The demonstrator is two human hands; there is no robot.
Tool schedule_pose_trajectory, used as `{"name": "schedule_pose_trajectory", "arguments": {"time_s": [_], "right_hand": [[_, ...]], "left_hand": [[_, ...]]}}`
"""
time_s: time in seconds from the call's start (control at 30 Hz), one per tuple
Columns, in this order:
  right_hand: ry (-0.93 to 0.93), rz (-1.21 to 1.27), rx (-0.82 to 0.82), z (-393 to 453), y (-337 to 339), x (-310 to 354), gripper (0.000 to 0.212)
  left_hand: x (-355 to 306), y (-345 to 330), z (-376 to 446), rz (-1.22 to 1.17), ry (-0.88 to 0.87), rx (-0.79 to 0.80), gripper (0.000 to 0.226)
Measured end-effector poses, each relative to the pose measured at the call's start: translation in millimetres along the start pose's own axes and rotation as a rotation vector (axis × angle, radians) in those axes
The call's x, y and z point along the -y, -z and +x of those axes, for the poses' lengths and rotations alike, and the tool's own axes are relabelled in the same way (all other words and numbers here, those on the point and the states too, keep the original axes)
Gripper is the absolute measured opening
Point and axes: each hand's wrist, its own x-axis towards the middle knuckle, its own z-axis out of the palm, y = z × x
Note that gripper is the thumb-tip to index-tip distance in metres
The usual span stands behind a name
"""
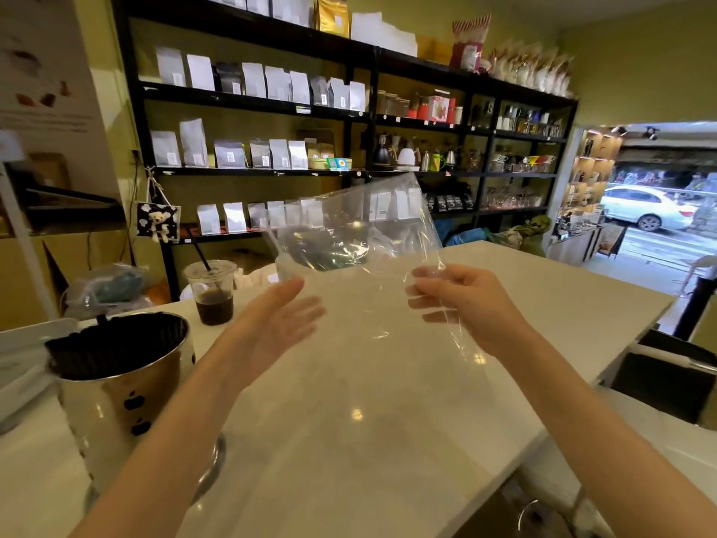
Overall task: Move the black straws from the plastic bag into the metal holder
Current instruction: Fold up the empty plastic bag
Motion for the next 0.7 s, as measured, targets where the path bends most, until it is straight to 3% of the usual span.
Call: {"name": "schedule_pose_trajectory", "arguments": {"time_s": [0.1,0.23,0.4,0.53,0.7], "right_hand": [[-0.157,0.199,-0.024,-2.6,-8.0,-15.3,0.013],[-0.257,0.325,-0.065,-6.5,-13.7,-29.9,0.019],[-0.316,0.27,-0.003,-11.1,-12.2,-32.4,0.024],[-0.241,0.179,-0.026,-16.9,-9.4,-37.2,0.046],[-0.111,0.102,0.053,-20.8,-5.4,-33.5,0.04]], "left_hand": [[3.0,-7.4,-3.4,-0.031,0.092,0.18,0.098],[2.9,-8.7,-3.6,-0.06,0.108,0.047,0.063],[7.3,-1.2,-3.1,-0.127,0.066,-0.149,0.069],[10.5,0.7,-1.0,-0.061,-0.008,-0.245,0.074],[7.2,0.6,-3.7,0.09,-0.036,-0.212,0.044]]}}
